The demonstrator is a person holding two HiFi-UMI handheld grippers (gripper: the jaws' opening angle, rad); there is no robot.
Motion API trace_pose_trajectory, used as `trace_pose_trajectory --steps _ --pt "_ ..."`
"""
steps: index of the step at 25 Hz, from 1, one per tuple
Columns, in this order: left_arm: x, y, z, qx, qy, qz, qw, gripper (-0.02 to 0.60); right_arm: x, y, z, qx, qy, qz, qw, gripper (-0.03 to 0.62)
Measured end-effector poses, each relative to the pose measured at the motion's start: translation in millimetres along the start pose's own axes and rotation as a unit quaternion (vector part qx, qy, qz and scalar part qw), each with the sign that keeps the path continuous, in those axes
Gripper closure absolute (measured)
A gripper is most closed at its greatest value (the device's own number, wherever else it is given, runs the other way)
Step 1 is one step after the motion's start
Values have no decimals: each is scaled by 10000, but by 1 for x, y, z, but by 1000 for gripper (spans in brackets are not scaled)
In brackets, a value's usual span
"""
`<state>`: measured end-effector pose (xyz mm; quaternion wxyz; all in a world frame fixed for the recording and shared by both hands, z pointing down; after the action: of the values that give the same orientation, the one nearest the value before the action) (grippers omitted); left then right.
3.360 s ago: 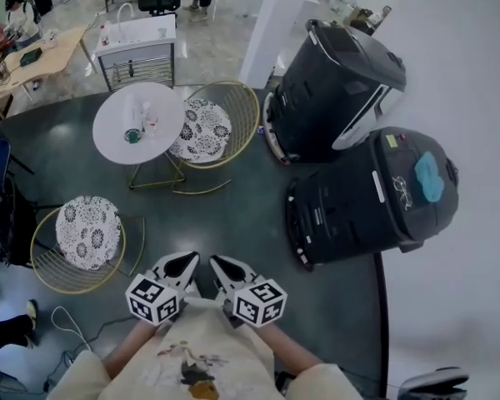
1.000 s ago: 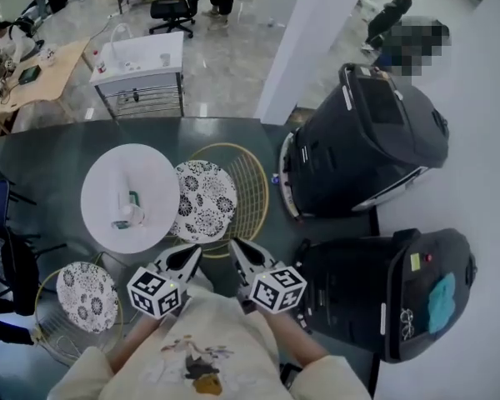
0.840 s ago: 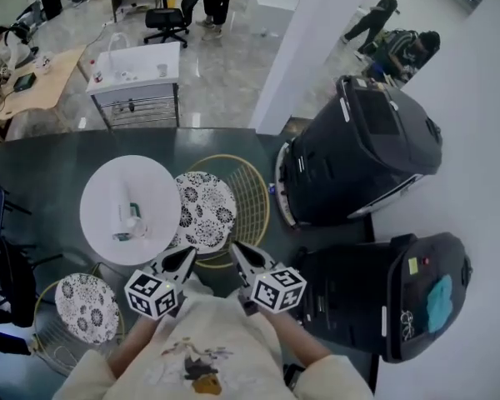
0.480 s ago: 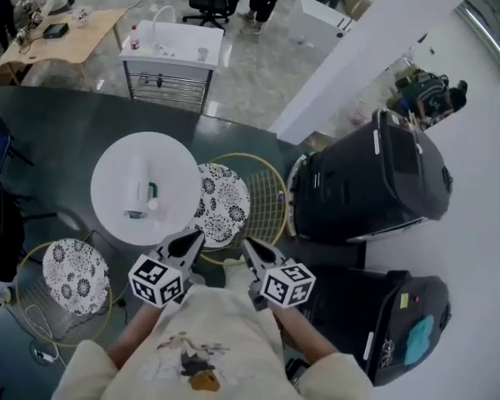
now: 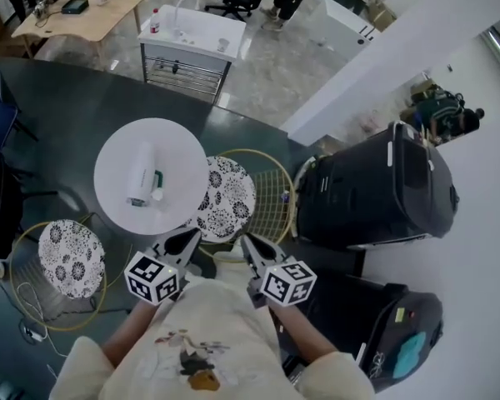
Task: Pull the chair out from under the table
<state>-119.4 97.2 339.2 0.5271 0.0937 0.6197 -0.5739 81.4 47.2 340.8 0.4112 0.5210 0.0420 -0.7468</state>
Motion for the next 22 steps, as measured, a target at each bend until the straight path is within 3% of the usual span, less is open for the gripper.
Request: trace_pose_trajectory --steps 10,22 --pt "-12 9 31 42 -408 173 9990 584 -4 37 -15 -21 16 207 9998 582" --pt "-19 43 118 5 -585 241 9980 584 8 124 -34 -96 -78 264 9996 582"
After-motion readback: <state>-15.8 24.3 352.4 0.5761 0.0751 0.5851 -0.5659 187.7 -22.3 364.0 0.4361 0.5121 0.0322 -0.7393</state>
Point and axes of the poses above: the fingertips, and each gripper's own axes: z forward along the fingers, y to its right, x out of its top, the point moved 7 cm from there along -z, backward along the fingers, and after that the axes turned 8 degrees about -z, right-handed, at the moved point
